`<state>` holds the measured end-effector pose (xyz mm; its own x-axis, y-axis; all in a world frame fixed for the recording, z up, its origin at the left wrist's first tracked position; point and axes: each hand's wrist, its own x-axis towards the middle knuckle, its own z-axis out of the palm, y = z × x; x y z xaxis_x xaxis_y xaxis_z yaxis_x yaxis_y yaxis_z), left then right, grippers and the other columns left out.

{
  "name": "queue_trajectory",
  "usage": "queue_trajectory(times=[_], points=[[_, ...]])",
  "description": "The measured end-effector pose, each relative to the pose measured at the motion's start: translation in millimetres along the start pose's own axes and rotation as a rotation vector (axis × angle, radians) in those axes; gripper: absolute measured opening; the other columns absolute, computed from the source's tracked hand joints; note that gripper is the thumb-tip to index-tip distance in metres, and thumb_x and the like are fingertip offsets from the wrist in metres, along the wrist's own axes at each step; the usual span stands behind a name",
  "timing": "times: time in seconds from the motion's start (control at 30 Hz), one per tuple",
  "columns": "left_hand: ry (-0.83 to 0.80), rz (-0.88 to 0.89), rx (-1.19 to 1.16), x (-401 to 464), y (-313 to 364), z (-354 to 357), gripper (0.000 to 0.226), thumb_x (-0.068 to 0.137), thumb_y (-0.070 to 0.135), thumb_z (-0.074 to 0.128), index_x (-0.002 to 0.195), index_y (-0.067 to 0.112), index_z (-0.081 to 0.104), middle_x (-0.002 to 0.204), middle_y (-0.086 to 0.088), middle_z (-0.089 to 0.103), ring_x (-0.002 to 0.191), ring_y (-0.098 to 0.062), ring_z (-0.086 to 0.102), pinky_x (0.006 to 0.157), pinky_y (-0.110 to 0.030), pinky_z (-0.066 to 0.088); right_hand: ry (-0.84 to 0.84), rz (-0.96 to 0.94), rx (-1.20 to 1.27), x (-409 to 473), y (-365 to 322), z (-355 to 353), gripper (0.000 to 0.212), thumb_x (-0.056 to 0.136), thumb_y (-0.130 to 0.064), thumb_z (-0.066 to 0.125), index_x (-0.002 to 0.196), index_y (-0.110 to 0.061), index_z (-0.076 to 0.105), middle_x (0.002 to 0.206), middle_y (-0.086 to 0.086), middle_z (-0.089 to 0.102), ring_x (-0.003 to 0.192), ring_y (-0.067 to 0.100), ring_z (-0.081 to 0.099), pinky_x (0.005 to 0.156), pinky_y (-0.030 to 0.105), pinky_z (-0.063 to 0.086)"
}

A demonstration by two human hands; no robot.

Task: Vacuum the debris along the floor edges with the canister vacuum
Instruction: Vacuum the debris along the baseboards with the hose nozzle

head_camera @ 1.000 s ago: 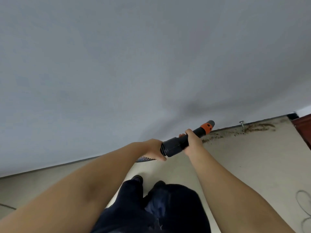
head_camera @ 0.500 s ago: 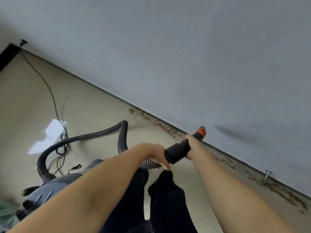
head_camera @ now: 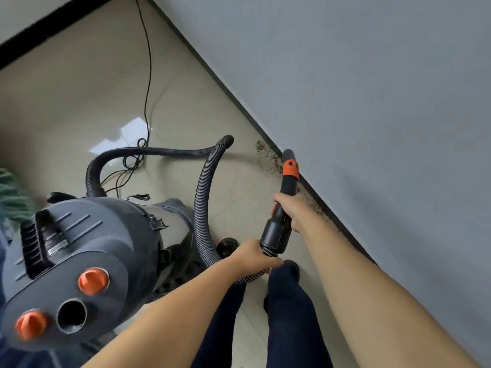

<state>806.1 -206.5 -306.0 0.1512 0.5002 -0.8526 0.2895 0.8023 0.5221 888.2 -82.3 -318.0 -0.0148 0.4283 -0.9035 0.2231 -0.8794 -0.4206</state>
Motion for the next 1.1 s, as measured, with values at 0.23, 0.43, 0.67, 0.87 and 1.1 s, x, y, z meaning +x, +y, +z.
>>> queue_trajectory(times=[0.23,0.43,0.67,0.87,1.1], points=[[0.167,0.006,-0.264,160,-94,46,0.014,0.078,0.013,0.064,0.069,0.017,0.053,0.057,0.002,0.057,0.051,-0.009,0.052,0.053,-0.019,0.045,-0.144,-0.096,-0.006,169,83,-1,0.017,0.085,-0.009,0.062,0.09,-0.009,0.046,0.044,0.003,0.057,0.04,0.017,0.057,0.051,0.031,0.053],[0.12,0.01,-0.223,283,-152,67,0.01,0.078,0.015,0.063,0.076,0.017,0.053,0.063,0.0,0.059,0.053,-0.011,0.053,0.047,-0.014,0.044,-0.075,-0.074,-0.006,285,145,-13,0.011,0.084,-0.007,0.057,0.085,-0.007,0.047,0.041,0.003,0.053,0.037,0.017,0.051,0.047,0.027,0.05],[0.026,0.054,-0.237,382,-199,87,0.01,0.074,0.024,0.066,0.076,0.022,0.056,0.064,0.005,0.063,0.056,-0.006,0.059,0.054,-0.014,0.048,-0.062,-0.158,-0.123,388,187,-28,0.008,0.083,-0.006,0.057,0.081,-0.007,0.049,0.044,0.004,0.054,0.037,0.017,0.052,0.046,0.027,0.051],[-0.214,-0.04,-0.292,366,-171,100,0.014,0.082,0.025,0.063,0.083,0.015,0.053,0.069,-0.002,0.062,0.057,-0.011,0.057,0.056,-0.019,0.048,-0.083,0.008,-0.241,371,178,-48,0.011,0.086,-0.011,0.057,0.079,-0.007,0.049,0.048,0.004,0.055,0.041,0.016,0.053,0.055,0.029,0.051],[-0.239,-0.086,-0.332,381,-175,80,0.014,0.083,0.024,0.064,0.081,0.017,0.052,0.069,-0.001,0.061,0.055,-0.01,0.056,0.051,-0.018,0.046,-0.071,-0.034,-0.263,386,170,-26,0.01,0.086,-0.009,0.057,0.08,-0.008,0.049,0.046,0.004,0.054,0.036,0.014,0.053,0.047,0.025,0.051]])
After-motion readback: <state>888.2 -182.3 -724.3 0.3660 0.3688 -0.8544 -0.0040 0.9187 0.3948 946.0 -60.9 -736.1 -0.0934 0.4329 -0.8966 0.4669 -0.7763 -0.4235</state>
